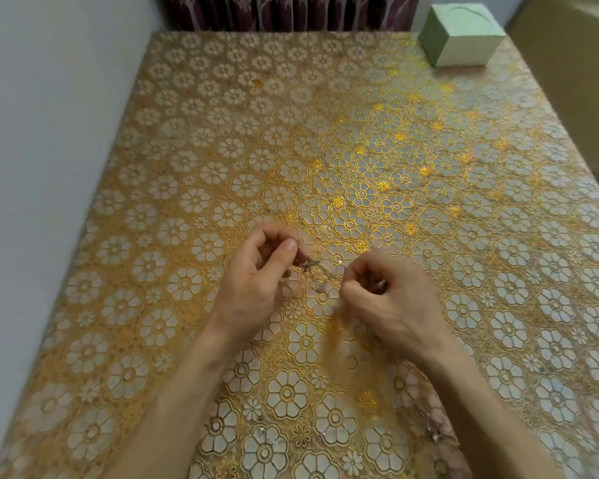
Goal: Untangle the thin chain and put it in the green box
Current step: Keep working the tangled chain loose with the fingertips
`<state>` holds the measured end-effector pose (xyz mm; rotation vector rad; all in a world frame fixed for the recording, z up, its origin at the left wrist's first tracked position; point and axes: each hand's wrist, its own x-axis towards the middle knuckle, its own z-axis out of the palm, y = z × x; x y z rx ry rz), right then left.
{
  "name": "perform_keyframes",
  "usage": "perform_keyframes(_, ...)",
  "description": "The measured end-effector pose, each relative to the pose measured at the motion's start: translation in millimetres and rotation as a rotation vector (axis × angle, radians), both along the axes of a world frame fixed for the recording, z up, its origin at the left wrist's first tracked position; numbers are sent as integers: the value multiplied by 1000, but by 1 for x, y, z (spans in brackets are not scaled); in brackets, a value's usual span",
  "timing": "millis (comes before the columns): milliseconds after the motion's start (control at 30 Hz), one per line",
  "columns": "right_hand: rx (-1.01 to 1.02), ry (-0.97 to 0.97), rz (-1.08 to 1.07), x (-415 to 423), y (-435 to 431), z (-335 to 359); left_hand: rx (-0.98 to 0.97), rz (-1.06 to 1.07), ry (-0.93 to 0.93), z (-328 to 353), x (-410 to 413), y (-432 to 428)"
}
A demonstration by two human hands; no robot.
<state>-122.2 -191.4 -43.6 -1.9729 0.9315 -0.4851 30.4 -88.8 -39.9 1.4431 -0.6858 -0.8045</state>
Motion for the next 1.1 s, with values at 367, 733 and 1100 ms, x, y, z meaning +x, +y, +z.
perform_keyframes(367,297,-118,-77,-36,35,20,104,-26,91,38,-18,45)
perform_keyframes(733,535,-198,-227,-64,66,14,245,-45,-63,36,-32,78)
perform_keyframes(1100,547,-190,-245,-68,72,12,469,-256,-637,39,-35,92)
